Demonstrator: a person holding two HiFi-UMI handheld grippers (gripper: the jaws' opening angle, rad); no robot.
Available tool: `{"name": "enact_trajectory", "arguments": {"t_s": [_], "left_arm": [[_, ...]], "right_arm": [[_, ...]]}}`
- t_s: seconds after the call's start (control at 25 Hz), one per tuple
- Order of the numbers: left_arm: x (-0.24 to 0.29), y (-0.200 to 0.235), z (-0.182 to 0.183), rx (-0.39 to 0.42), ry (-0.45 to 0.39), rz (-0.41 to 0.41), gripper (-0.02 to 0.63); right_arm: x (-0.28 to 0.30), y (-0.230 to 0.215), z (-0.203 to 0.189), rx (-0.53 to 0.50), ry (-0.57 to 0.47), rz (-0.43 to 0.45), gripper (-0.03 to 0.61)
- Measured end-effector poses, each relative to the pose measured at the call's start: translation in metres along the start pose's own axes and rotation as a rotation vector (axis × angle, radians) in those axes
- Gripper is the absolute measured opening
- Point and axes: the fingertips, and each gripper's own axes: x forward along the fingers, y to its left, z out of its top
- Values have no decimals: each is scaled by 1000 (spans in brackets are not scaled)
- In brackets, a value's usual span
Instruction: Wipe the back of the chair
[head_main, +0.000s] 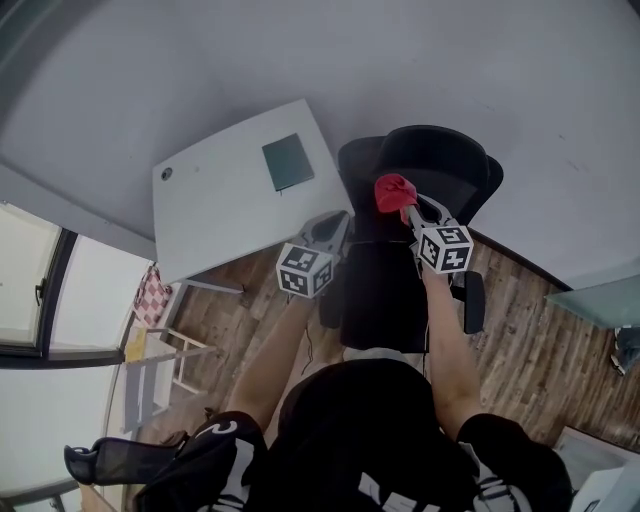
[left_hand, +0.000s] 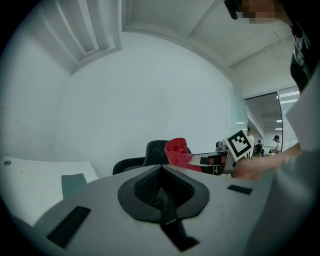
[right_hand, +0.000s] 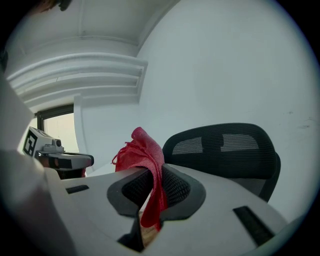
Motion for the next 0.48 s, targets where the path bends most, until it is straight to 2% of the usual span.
{"name": "enact_trajectory", "arguments": {"t_s": [0.48], "left_arm": [[56,30,7,-12,8,49,25]], "right_arm": [[76,-42,-4,3,70,57,66]]}}
